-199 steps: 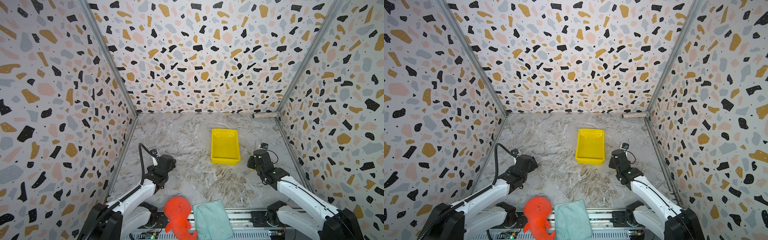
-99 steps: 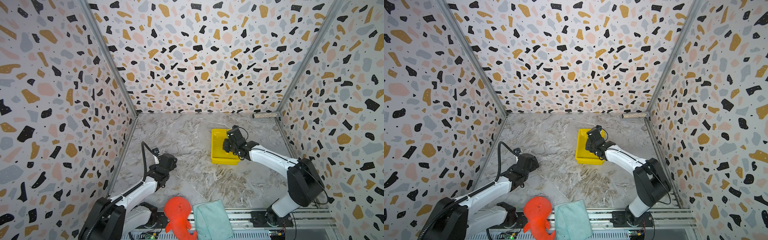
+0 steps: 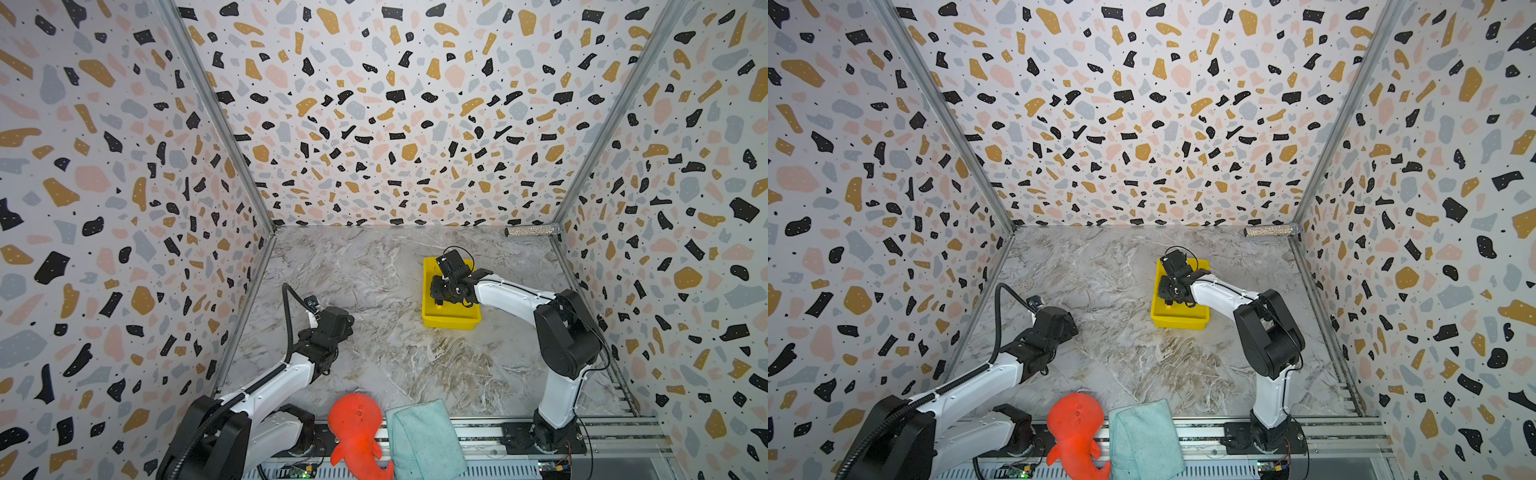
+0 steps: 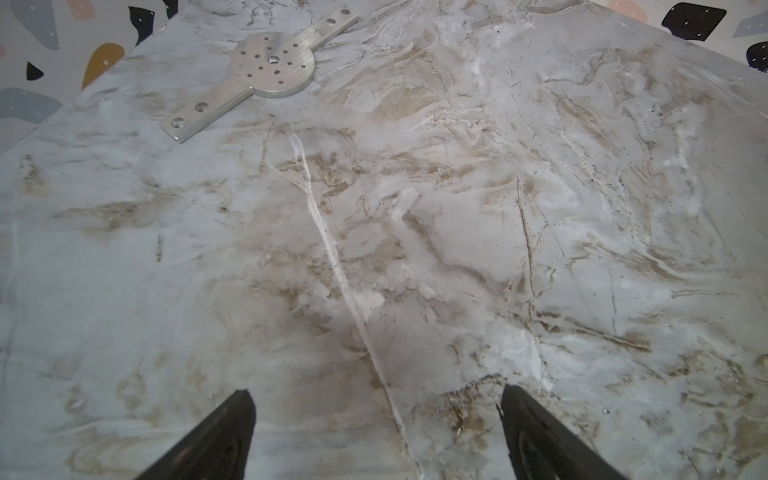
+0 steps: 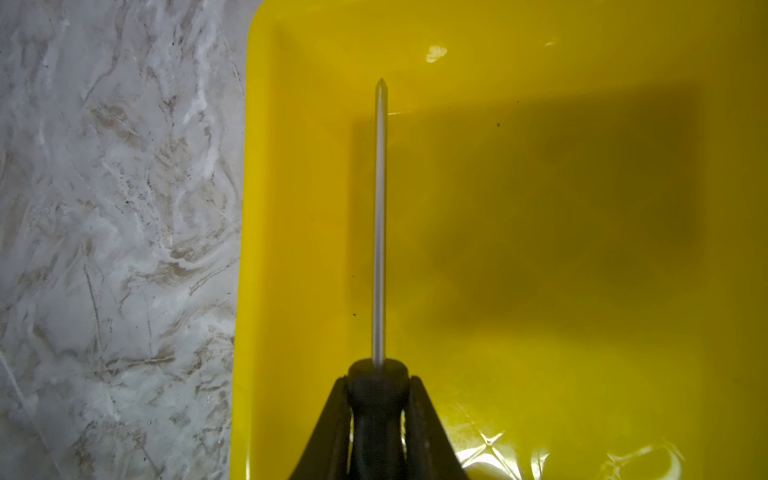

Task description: Put the screwdriver in the bin

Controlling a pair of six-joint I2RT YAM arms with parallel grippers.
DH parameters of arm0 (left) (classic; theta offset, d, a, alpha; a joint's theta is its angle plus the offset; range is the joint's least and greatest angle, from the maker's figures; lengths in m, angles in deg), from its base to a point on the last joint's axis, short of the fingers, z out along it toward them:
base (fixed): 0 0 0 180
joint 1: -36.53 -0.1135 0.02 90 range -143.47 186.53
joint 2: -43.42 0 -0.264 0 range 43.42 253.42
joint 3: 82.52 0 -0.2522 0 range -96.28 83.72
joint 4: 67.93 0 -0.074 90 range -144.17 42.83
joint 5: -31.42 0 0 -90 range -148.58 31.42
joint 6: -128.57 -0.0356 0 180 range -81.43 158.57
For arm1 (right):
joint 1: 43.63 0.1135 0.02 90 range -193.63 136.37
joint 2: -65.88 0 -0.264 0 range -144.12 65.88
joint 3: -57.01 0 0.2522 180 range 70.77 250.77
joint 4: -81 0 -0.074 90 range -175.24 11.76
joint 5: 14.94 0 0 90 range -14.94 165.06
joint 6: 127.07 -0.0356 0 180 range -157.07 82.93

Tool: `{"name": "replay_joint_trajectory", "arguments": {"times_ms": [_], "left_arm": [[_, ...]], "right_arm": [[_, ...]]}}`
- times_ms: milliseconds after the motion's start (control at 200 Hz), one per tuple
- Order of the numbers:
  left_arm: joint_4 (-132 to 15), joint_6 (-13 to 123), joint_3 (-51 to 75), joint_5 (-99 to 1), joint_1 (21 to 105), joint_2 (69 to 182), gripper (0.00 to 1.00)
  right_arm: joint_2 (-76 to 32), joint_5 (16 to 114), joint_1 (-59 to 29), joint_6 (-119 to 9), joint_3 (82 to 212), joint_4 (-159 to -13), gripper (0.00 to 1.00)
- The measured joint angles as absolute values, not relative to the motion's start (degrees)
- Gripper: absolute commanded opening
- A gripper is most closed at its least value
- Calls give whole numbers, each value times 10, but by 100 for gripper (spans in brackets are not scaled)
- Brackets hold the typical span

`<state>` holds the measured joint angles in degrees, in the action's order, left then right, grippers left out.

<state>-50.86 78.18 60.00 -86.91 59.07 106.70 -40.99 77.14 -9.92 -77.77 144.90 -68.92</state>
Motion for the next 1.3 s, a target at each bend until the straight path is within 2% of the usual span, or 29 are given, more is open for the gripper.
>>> {"name": "replay_joint_trajectory", "arguments": {"times_ms": [250, 511, 766, 951, 1036, 1151, 1166, 1302], "left_arm": [[-509, 782, 600, -869, 591, 1062, 93], [-509, 782, 600, -869, 591, 1059, 94], [-513, 782, 600, -865, 591, 1058, 94], [-513, 782, 600, -865, 591, 1058, 94], [-513, 782, 600, -865, 591, 1058, 94], [-513, 782, 600, -865, 591, 1059, 94], [-513, 782, 600, -865, 591, 1059, 98], [-513, 782, 600, -865, 591, 1062, 100]], "right_arm": [[-400, 769, -105, -774, 1451, -669, 25], [-314, 752, -140, -758, 1442, -671, 32], [-257, 711, -194, -751, 1384, -705, 32], [-238, 711, -248, -713, 1368, -699, 44], [-199, 728, -291, -680, 1348, -711, 45], [-121, 814, -342, -620, 1271, -786, 45], [-110, 827, -346, -612, 1256, -800, 46], [-32, 909, -350, -510, 1051, -999, 52]]}}
